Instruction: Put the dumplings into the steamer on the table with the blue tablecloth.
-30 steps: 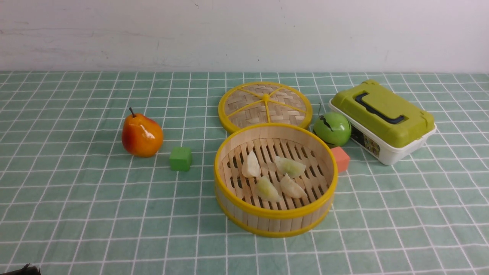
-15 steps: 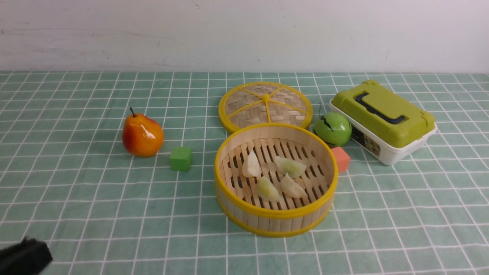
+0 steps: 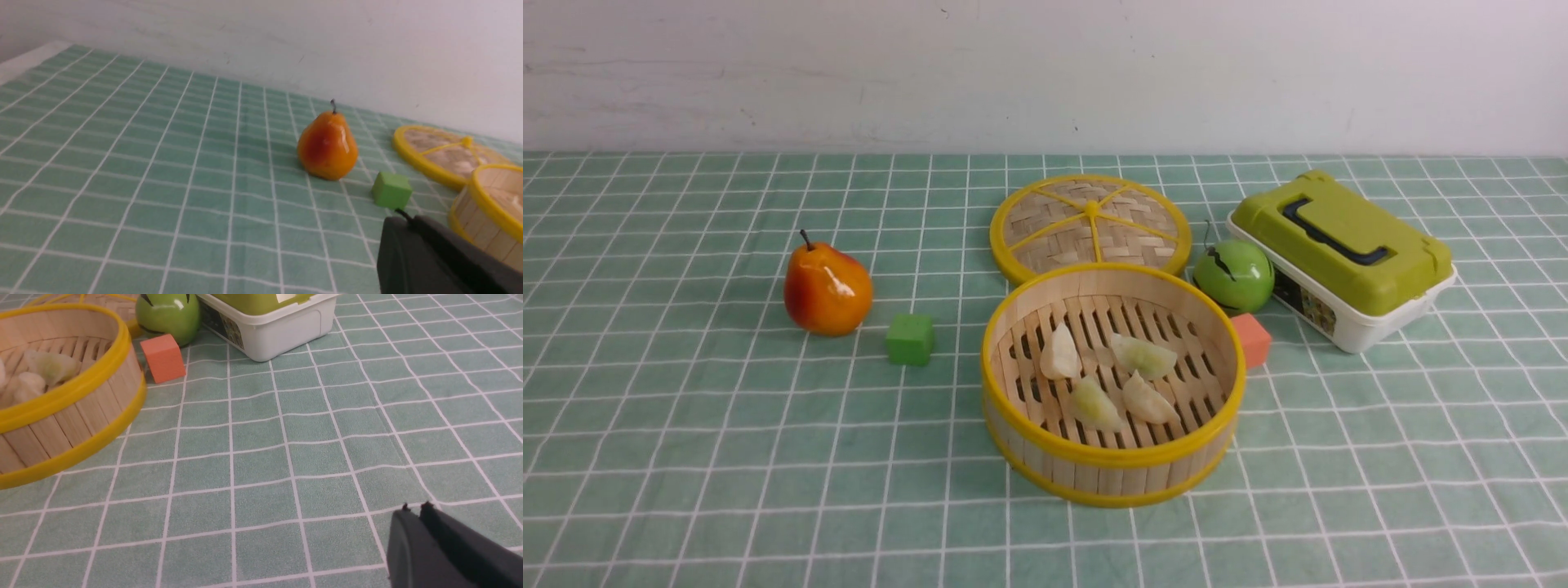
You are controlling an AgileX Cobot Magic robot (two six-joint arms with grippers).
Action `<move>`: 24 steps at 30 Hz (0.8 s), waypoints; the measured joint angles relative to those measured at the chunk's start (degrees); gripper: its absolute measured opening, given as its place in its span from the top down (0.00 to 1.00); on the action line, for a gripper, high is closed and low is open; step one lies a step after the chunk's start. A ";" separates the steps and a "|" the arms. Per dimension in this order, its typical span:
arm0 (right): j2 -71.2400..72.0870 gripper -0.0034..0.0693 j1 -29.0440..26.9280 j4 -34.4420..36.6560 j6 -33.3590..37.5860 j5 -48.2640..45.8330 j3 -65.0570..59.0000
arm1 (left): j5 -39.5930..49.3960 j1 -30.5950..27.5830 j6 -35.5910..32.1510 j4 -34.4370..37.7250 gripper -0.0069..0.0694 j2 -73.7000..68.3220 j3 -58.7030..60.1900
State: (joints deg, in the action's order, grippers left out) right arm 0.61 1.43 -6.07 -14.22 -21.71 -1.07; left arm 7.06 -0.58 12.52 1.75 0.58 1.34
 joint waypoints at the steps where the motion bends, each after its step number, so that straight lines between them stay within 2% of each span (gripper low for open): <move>1: 0.00 0.91 0.00 0.00 0.00 0.00 0.00 | 1.22 -0.37 0.00 0.00 0.93 0.00 0.11; 8: 0.00 0.90 0.00 0.00 0.00 0.00 0.00 | 13.24 -0.79 -0.25 -1.75 0.93 0.00 0.38; 24: 0.00 0.87 0.00 0.00 0.00 0.00 0.00 | 14.51 -0.79 -0.25 -1.36 0.93 0.00 0.43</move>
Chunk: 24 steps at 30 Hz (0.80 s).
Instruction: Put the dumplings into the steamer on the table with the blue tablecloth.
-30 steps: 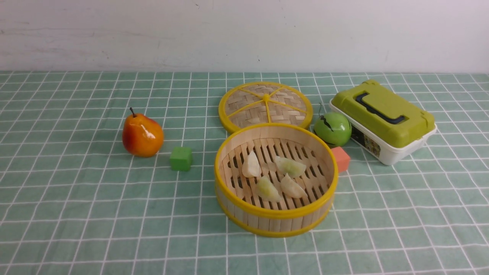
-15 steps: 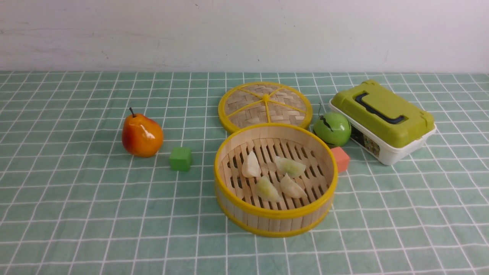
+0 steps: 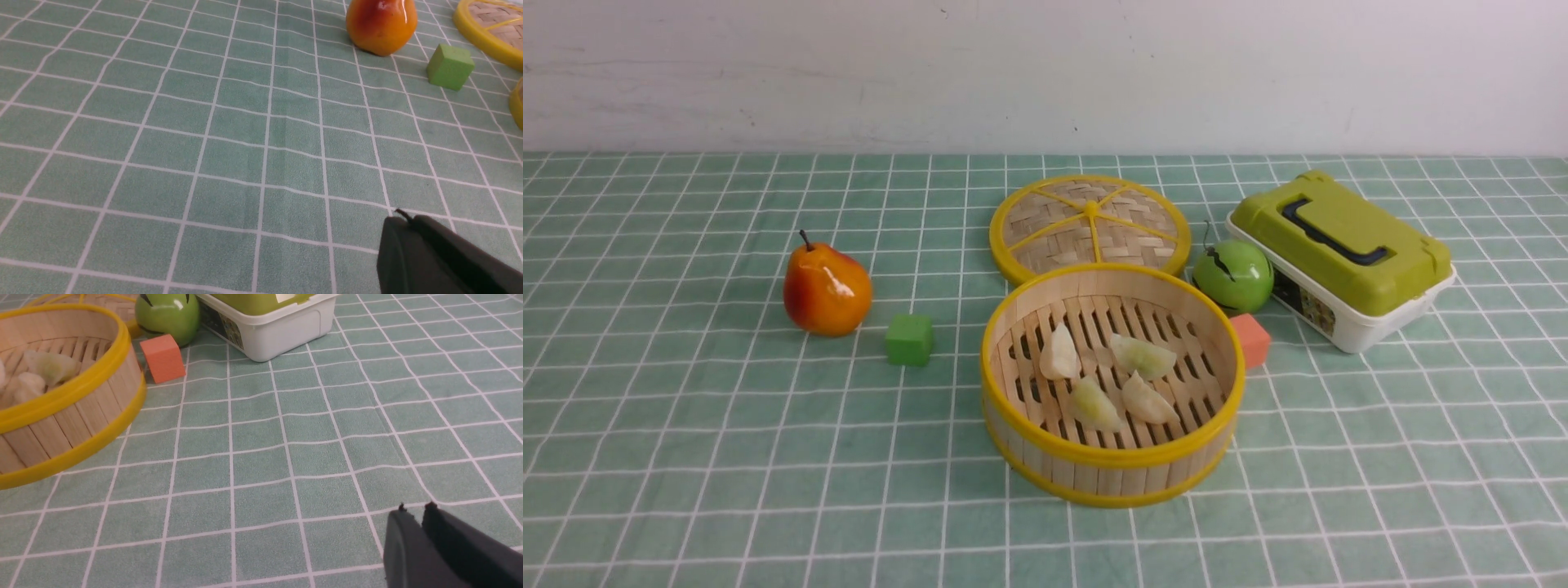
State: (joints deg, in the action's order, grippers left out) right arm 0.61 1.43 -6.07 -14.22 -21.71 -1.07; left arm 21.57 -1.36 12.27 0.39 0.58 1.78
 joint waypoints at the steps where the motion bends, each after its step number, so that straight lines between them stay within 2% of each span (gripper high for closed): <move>1: 0.00 0.86 0.00 0.00 0.00 0.00 0.00 | 0.00 0.00 0.00 0.00 0.93 0.00 0.00; 24: 0.00 0.82 0.00 0.00 0.00 0.00 0.00 | 0.00 0.00 0.00 0.00 0.92 0.00 0.00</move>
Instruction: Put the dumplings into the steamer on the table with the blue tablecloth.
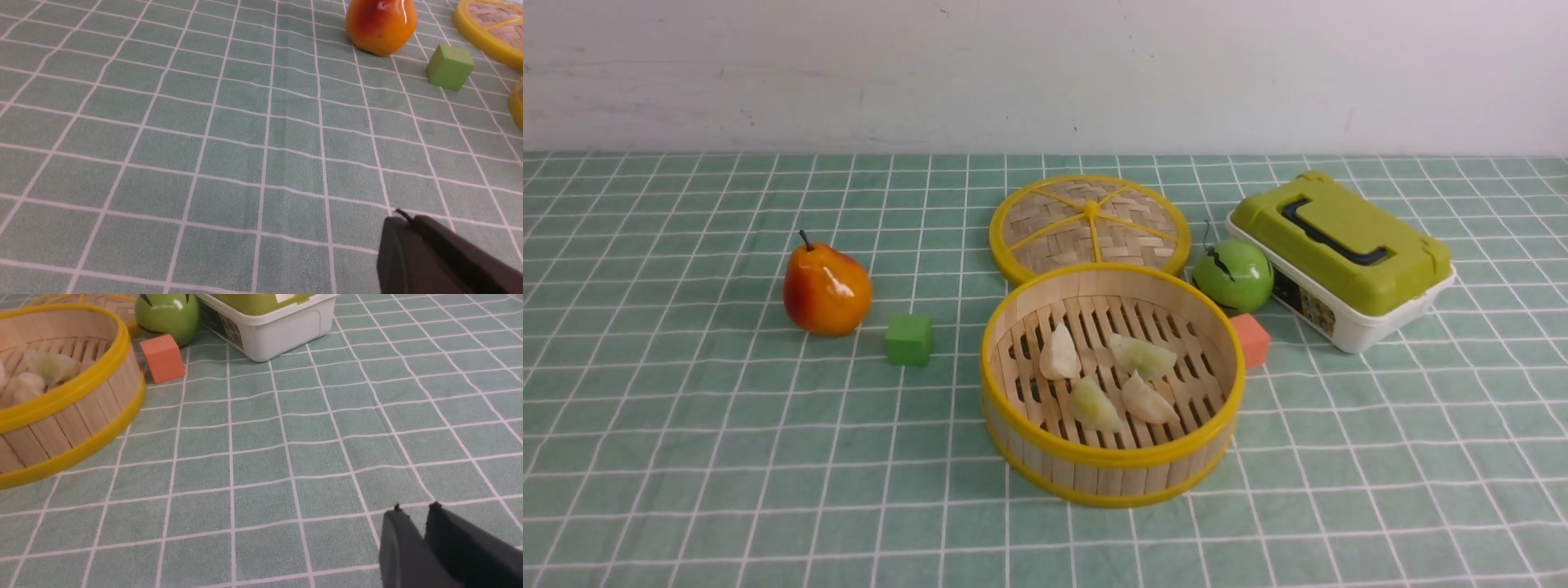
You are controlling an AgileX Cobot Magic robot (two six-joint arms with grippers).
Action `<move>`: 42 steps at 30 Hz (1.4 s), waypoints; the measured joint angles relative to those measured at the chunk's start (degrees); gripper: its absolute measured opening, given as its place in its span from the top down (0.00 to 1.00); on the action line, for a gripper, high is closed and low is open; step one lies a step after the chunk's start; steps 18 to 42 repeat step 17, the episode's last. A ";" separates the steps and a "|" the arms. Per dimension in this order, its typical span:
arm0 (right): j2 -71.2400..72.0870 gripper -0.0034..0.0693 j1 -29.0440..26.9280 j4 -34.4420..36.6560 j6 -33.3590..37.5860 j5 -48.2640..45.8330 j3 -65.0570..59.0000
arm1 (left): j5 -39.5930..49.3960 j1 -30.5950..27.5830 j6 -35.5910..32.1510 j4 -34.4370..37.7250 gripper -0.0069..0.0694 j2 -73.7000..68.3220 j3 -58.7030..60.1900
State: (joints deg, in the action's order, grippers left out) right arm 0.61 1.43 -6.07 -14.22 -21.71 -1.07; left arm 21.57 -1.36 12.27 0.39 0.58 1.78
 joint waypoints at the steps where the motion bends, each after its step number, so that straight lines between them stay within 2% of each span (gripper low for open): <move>1: 0.00 0.81 0.00 0.00 0.00 0.00 0.00 | 0.00 0.00 0.00 0.00 0.92 0.00 0.00; 42: 0.00 0.79 0.00 -0.03 0.00 0.00 0.00 | 0.00 0.00 0.00 0.00 0.92 0.00 0.00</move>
